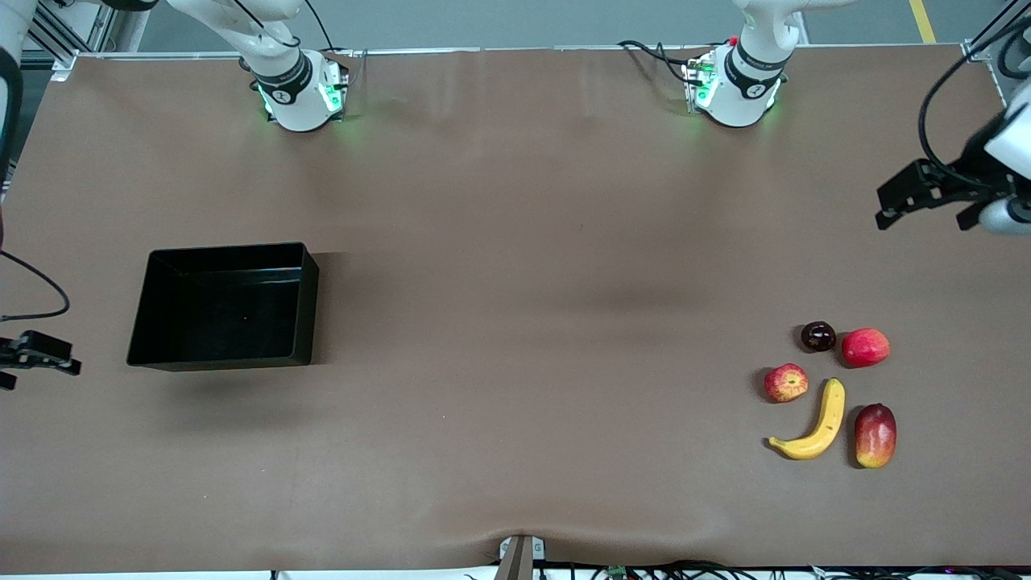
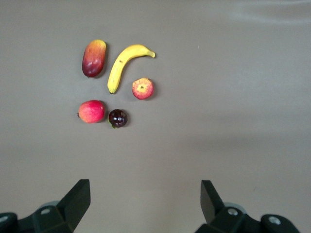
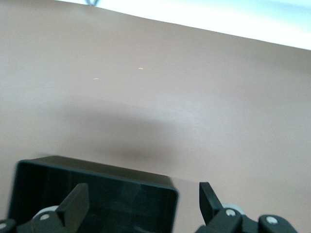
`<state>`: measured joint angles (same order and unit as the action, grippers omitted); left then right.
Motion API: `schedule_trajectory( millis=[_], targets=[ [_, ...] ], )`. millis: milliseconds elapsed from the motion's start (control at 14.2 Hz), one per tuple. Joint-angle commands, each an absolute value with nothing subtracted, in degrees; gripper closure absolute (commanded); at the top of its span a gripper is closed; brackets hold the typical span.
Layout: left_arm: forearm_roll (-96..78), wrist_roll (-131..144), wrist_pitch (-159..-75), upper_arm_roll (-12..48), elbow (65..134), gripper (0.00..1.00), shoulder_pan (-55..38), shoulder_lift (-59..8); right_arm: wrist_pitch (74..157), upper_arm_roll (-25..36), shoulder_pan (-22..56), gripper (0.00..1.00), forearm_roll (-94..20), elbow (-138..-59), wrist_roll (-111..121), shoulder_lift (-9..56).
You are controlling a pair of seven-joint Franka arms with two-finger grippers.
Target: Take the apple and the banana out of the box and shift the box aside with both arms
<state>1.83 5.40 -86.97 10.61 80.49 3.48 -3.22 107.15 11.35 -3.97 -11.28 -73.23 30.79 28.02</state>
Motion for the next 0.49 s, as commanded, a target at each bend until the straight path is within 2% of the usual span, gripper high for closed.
schedule_trajectory(
  millis=[0, 141, 424],
  targets=[
    [1.67, 5.80, -88.50, 9.41, 87.18, 0.00, 2.03, 2.63, 101.71, 11.95, -1.24, 0.00, -10.81, -73.56, 29.36, 23.39],
    [1.67, 5.37, -88.50, 5.73, 89.28, 0.00, -0.34, 4.39, 97.06, 11.78, -0.88, 0.00, -10.72, -73.83, 27.09, 20.23],
    [1.67, 5.27, -88.51, 5.01, 91.84, 0.00, -1.32, 6.50, 87.73, 11.43, 2.19, 0.00, -5.90, -74.18, 16.00, 14.17]
  ],
)
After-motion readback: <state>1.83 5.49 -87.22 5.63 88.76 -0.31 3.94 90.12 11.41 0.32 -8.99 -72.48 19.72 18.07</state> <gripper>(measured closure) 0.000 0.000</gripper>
